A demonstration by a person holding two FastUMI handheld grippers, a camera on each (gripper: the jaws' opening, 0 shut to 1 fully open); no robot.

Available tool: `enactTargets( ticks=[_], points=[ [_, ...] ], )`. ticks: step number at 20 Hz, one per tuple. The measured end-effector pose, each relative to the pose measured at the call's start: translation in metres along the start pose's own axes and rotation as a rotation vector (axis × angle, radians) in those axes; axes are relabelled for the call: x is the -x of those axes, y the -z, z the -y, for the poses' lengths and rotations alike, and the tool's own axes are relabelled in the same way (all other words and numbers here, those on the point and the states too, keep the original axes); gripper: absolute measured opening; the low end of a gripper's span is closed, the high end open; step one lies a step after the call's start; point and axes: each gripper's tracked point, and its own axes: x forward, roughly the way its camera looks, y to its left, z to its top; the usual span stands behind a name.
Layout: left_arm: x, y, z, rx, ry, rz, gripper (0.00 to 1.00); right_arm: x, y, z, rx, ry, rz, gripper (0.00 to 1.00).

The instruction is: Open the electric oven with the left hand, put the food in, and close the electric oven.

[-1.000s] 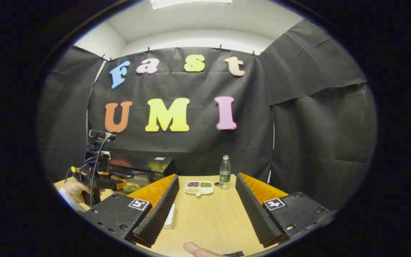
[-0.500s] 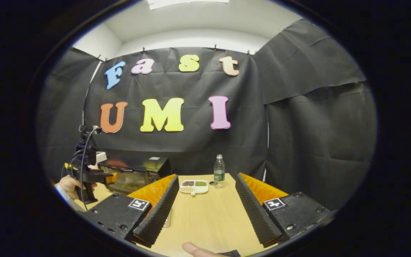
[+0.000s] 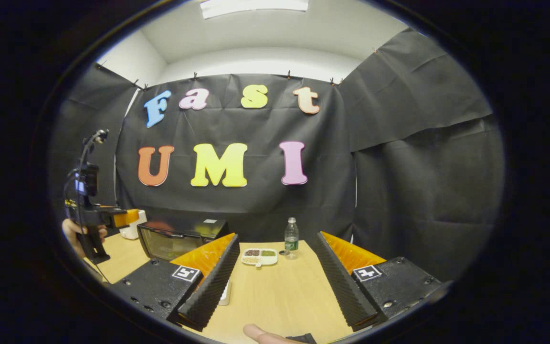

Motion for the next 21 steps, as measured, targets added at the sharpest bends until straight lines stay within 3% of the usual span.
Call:
enactTargets(
  ticks=[8, 10, 11, 12, 15, 16, 17, 21],
  points=[
    [0.105, -0.056, -0.004, -0.023, -0.033, 0.139, 0.93, 0.039, -0.029, 0.026, 0.0, -0.001, 0.081, 1.0],
    [0.127, -0.053, -0.001, -0.043, -0.037, 0.164, 0.93, 0.045, -0.028, 0.029, 0.015, -0.002, 0.093, 0.99],
    [0.136, -0.047, 0.003, -0.052, -0.031, 0.163, 0.84, 0.048, -0.025, 0.029, 0.015, -0.002, 0.089, 0.99],
    [0.145, -0.042, 0.007, -0.061, -0.024, 0.165, 0.93, 0.05, -0.02, 0.028, 0.008, -0.006, 0.082, 0.99],
    [0.165, -0.028, 0.012, -0.105, -0.024, 0.173, 0.94, 0.057, -0.013, 0.02, -0.009, -0.037, 0.079, 1.0],
    [0.17, -0.023, 0.015, -0.114, -0.023, 0.169, 0.84, 0.059, -0.014, 0.019, -0.011, -0.042, 0.085, 0.99],
    [0.173, -0.02, 0.018, -0.116, -0.02, 0.17, 0.94, 0.059, -0.012, 0.015, -0.01, -0.052, 0.087, 0.99],
    [0.177, -0.005, 0.031, -0.103, 0.017, 0.137, 0.94, 0.062, -0.009, 0.006, -0.001, -0.076, 0.085, 0.99]
  ],
)
